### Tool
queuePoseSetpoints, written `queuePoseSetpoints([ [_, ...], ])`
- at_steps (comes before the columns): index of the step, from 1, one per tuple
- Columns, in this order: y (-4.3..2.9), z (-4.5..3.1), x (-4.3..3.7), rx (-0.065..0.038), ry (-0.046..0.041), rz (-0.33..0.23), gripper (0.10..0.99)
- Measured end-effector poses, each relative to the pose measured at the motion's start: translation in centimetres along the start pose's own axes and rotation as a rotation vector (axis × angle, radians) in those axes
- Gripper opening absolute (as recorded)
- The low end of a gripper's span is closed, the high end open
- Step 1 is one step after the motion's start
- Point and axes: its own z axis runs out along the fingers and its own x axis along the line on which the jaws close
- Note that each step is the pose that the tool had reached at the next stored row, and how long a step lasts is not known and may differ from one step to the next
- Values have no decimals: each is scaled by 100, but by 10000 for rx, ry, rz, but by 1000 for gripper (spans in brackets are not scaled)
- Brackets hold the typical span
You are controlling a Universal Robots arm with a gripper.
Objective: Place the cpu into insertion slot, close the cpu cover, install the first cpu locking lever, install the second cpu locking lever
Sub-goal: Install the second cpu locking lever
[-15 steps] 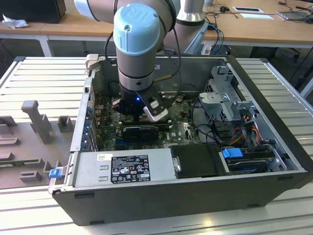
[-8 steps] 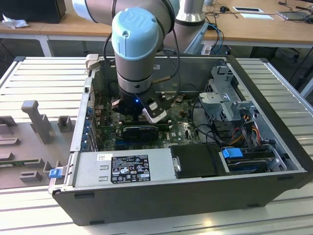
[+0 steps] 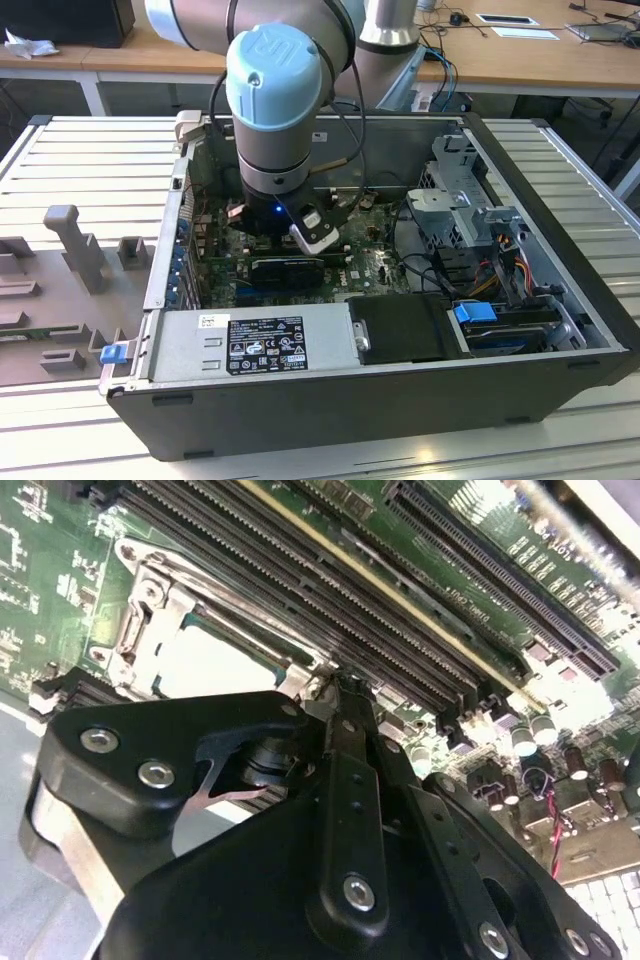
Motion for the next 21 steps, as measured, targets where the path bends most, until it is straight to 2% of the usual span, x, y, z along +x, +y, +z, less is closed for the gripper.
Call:
queuePoseSetpoints([
  [5, 31, -102, -4, 5, 4, 0, 106],
  [21, 73, -235, -9, 5, 5, 0, 106],
])
